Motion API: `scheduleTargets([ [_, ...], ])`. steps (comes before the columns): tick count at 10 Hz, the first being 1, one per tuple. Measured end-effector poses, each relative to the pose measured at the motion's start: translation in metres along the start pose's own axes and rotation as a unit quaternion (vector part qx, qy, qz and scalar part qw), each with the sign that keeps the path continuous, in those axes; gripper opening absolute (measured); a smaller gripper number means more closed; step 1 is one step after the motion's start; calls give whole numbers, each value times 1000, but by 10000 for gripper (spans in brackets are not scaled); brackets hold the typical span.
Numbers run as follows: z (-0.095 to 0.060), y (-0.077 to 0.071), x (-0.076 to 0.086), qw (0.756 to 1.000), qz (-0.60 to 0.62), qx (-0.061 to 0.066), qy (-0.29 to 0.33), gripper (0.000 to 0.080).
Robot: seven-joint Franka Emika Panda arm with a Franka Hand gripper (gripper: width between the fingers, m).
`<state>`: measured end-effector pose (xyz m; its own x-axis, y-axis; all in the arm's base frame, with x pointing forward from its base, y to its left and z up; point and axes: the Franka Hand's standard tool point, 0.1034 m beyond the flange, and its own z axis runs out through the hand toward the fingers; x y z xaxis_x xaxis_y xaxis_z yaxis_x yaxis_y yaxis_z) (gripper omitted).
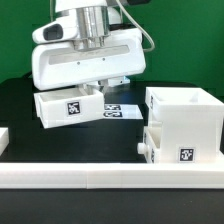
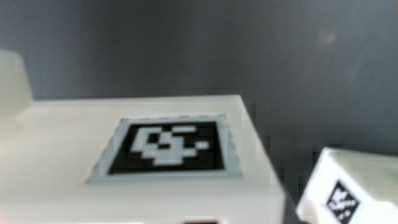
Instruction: Assemble drawer
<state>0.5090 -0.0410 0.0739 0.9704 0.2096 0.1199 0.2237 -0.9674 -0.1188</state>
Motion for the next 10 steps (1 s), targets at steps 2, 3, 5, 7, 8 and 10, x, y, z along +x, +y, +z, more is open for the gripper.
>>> scheduleTargets([
  [2,0,1,-1,998,-61,-1,-1,44],
  [3,1,1,-1,995,-97,0,-2,44],
  [5,7,1,-2,978,-210,-3,-6,44],
  [7,12,1,5,943,-333,-4,-18,44],
  [8,14,4,7,926,-377,1,-24,44],
  [10,15,4,5,910,-414,3,-25,44],
])
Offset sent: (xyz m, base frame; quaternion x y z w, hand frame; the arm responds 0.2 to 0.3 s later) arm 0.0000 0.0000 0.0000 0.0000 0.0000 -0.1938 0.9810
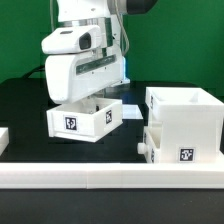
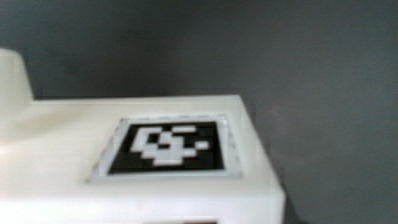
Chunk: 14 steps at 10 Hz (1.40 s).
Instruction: Assemble drawer
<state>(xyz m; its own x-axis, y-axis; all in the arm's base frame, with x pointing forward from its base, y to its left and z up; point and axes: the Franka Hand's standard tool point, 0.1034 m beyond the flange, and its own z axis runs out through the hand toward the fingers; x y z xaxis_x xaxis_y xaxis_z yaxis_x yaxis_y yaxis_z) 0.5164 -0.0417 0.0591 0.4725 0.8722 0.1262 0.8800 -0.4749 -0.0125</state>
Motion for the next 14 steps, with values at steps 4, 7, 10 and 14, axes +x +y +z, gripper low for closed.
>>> scheduleTargets([
  [4,2,1,-1,988,-156,-2,-13,44],
  [7,4,3,10,978,-208,-3,-23,44],
  [10,7,4,16,974,-226,0,-28,44],
  [14,6,8,27,969,-244,6,-33,44],
])
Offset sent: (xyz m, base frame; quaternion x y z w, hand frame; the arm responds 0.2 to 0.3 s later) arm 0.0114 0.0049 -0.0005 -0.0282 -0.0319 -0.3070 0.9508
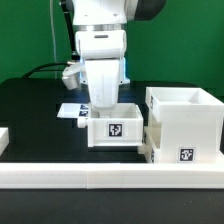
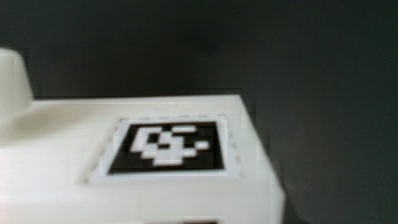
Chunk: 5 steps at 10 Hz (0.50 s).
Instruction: Assemble drawer
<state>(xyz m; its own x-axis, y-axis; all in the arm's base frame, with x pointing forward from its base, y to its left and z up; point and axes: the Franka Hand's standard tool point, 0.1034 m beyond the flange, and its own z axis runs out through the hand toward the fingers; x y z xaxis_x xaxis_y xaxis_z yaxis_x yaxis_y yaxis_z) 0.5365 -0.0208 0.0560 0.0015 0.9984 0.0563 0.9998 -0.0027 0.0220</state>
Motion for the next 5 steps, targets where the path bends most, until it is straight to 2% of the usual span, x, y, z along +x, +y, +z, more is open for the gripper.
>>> scheduleTargets([
  [1,-2,2,1,1000,-1,11,-1,44],
  [5,-2,3,0,1000,1,9,0,44],
])
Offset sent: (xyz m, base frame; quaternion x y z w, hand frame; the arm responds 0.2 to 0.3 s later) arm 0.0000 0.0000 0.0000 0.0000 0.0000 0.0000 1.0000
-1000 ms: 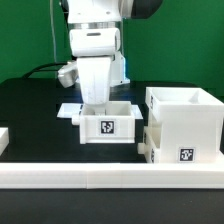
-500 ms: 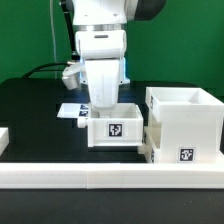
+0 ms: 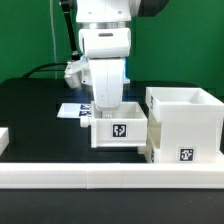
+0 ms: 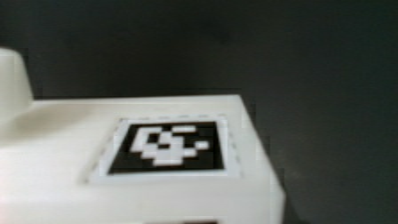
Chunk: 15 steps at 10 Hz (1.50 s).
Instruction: Assemble drawer
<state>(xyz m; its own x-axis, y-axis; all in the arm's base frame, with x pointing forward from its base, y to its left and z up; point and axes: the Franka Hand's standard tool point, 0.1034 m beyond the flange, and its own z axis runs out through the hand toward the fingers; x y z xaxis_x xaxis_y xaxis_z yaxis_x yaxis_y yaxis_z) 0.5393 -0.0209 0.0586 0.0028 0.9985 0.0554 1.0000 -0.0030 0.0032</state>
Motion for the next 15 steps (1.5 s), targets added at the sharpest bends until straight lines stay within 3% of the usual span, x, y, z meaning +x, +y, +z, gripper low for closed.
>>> scheduleTargets([
  [5,-1,5,5,1000,-2,0,1,44],
  [15,5,2,24,1000,1,6,6,44],
])
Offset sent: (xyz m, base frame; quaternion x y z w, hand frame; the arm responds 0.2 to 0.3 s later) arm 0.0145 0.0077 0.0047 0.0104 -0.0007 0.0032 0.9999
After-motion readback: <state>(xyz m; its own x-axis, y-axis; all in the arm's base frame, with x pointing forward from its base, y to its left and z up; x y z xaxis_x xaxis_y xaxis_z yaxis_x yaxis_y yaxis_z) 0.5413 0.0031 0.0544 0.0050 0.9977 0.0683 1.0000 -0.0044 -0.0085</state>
